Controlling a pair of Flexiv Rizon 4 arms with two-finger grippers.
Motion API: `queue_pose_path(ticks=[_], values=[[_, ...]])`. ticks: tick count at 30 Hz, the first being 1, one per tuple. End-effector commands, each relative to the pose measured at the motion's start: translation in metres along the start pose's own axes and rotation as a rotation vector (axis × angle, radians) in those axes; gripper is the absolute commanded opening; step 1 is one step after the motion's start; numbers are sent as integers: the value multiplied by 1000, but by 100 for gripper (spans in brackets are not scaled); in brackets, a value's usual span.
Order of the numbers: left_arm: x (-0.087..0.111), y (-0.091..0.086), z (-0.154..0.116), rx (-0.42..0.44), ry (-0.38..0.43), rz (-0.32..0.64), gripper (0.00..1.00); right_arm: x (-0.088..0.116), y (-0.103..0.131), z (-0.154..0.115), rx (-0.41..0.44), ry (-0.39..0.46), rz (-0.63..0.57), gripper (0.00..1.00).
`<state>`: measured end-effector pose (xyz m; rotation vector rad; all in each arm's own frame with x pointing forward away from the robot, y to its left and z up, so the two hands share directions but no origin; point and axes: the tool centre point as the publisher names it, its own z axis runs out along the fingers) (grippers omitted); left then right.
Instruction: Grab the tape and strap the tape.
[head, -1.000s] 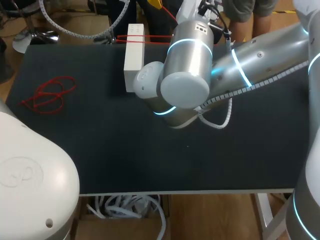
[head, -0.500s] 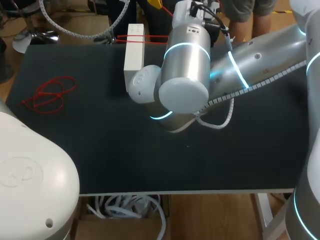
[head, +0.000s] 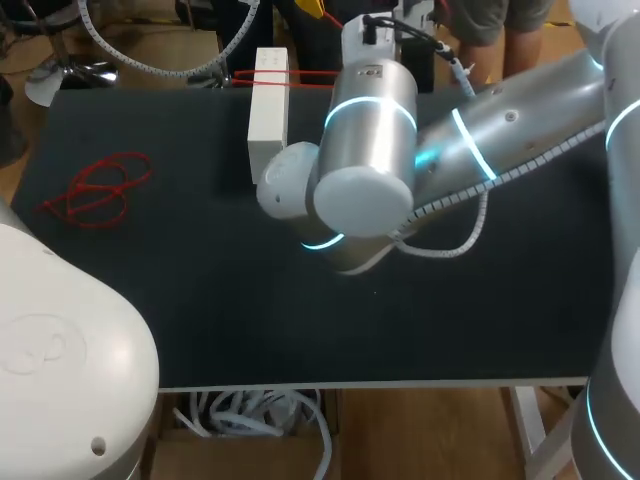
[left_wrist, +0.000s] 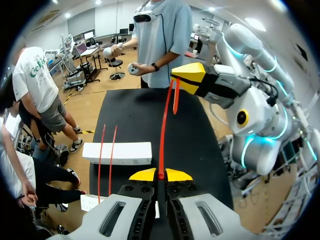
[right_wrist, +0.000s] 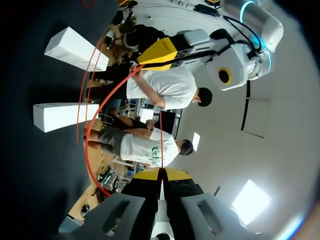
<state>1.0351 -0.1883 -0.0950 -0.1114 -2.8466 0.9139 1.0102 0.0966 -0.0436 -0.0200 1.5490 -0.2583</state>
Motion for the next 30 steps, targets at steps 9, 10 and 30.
queue_pose_path(ticks=[9,10,30], values=[[0,-1,-1,-4,2,-1,0,-1,30,3,54,-12,-88,0],[0,-1,-1,-4,2,-1,0,-1,30,3,52,-10,-86,0],[0,-1,-1,-4,2,-1,0,3,48,0,63,-8,-133,0]])
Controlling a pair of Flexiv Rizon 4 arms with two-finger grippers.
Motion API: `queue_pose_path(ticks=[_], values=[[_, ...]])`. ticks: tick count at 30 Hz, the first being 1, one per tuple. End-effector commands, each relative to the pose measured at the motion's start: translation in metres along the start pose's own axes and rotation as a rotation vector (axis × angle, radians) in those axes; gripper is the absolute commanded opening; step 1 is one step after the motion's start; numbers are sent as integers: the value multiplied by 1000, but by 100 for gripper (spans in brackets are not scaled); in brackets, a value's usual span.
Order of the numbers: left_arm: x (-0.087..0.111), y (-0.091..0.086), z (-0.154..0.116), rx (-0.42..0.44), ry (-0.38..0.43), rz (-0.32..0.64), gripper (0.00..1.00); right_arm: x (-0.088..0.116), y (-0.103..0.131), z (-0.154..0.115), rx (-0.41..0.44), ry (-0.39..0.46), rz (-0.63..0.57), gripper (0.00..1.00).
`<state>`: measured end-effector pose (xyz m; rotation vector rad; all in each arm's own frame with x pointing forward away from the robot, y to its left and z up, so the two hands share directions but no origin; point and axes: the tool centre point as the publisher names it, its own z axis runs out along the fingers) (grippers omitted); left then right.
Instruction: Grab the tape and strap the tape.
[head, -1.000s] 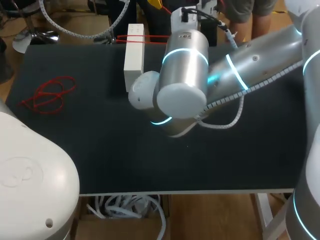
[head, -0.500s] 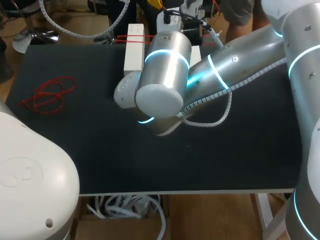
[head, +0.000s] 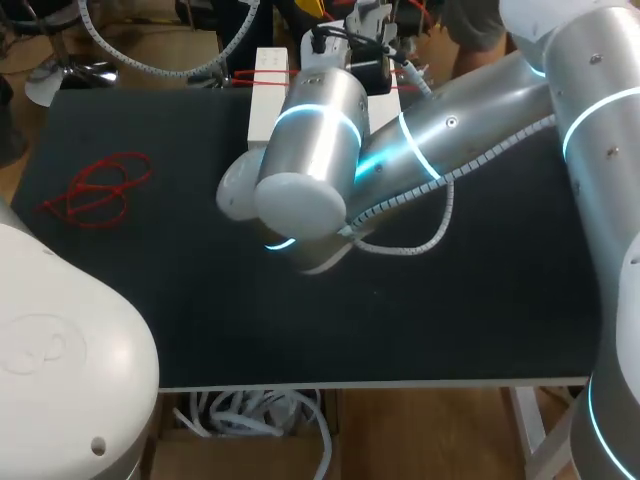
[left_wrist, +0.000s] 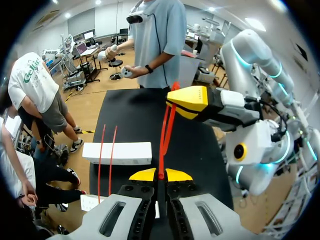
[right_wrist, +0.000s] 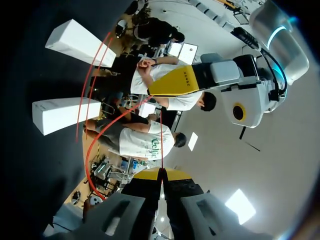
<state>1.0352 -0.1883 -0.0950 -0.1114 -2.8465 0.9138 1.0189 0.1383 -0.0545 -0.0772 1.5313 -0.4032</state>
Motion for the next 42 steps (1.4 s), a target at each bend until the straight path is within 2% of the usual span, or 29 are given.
queue_pose_path(ticks=[1,42], values=[[0,-1,-1,-4,2,-1,0,-1,5,-2,8,4,-3,0],[0,-1,-1,-4,2,-1,0,-1,30,-1,47,-2,-30,0]])
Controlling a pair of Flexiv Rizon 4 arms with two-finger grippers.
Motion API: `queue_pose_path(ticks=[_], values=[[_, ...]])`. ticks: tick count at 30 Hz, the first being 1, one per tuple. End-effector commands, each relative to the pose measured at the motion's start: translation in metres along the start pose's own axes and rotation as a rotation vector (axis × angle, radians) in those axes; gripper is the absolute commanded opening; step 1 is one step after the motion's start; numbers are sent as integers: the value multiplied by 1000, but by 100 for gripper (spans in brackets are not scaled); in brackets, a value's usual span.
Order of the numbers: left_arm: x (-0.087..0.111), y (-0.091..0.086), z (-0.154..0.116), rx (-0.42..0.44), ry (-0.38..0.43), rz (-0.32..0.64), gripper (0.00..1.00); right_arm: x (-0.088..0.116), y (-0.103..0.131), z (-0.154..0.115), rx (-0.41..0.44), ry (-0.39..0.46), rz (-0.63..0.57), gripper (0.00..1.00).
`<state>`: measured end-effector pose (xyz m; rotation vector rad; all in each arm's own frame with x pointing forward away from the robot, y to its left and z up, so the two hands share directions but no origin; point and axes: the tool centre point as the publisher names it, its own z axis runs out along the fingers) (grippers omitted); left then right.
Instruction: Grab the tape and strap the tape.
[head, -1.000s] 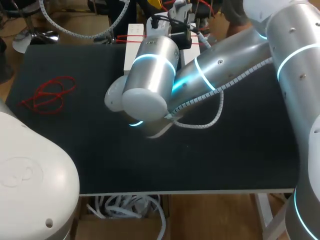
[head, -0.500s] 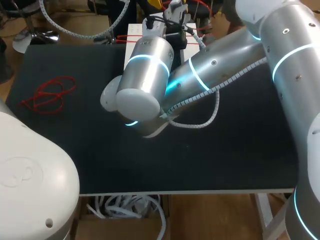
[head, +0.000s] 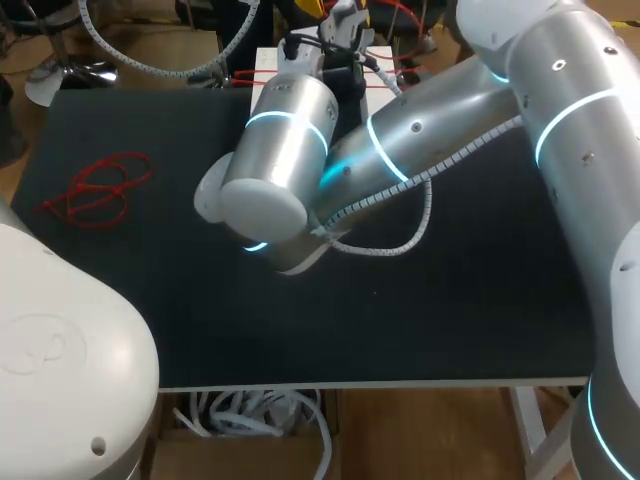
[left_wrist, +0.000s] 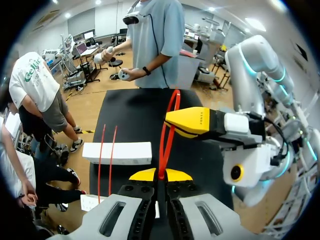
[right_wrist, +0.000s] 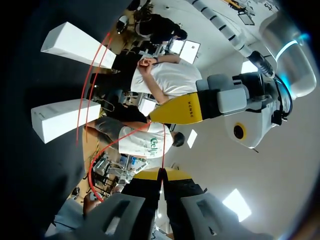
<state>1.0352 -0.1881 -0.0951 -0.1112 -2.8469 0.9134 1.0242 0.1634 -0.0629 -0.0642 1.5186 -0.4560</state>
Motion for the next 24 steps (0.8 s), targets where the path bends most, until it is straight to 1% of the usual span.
queue_pose_path(ticks=[1,5,9,14,24], values=[[0,-1,-1,-4,2,-1,0,-1,3,-1,4,2,-6,0],[0,-1,-1,-4,2,-1,0,0,4,-1,4,2,-14,0],[0,-1,-1,-4,2,-1,0,1,-2,-4,-9,-1,-15,0],[0,-1,-1,-4,2,-1,0,4,2,-3,0,-4,-31,0],[0,-1,-1,-4,2,-1,0,1,12,0,17,3,-26,0]])
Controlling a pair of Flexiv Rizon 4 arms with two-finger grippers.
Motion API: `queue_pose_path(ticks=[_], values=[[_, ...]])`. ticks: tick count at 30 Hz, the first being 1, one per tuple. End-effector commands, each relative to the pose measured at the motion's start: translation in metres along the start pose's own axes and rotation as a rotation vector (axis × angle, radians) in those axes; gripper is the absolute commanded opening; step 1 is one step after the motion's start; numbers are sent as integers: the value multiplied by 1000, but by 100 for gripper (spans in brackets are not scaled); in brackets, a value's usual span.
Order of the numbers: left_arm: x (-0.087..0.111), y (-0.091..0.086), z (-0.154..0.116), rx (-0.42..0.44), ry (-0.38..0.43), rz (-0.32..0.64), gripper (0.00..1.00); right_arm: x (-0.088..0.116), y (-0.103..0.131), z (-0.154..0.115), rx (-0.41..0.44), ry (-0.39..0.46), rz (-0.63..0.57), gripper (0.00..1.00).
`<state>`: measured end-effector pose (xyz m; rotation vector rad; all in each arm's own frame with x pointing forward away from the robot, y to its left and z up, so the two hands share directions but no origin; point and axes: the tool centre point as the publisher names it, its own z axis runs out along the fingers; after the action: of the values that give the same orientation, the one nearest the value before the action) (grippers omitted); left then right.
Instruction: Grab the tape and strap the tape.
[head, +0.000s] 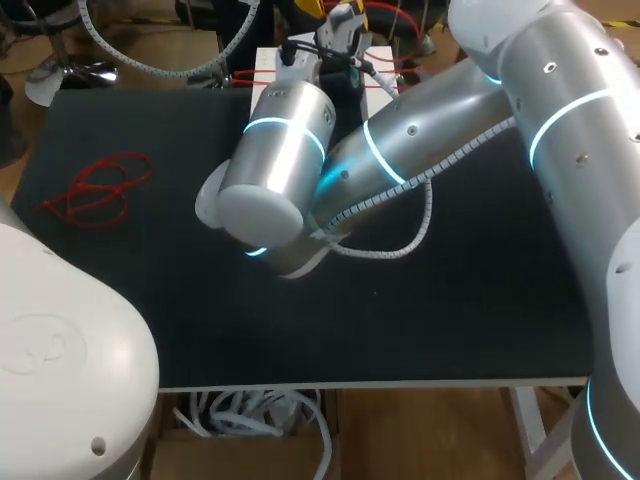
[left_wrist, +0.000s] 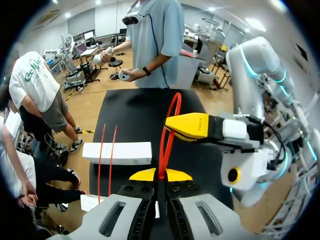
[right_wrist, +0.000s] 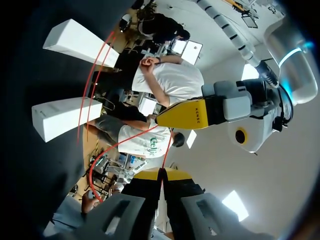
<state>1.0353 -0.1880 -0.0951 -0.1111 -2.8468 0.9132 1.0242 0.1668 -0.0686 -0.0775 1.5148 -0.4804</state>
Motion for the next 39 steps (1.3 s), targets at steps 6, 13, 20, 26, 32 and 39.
queue_pose_path(ticks=[6,13,20,26,32,39], values=[[0,-1,-1,-4,2,-1,0,-6,10,1,18,12,-1,0],[0,-1,-1,-4,2,-1,0,-7,18,4,36,15,-5,0],[0,-1,-1,-4,2,-1,0,-7,27,4,45,18,-5,0],[0,-1,-1,-4,2,-1,0,-6,33,4,49,14,-11,0],[0,-1,-1,-4,2,-1,0,-6,37,6,56,12,-14,0],[0,-1,-1,-4,2,-1,0,-6,35,4,48,11,-15,0]])
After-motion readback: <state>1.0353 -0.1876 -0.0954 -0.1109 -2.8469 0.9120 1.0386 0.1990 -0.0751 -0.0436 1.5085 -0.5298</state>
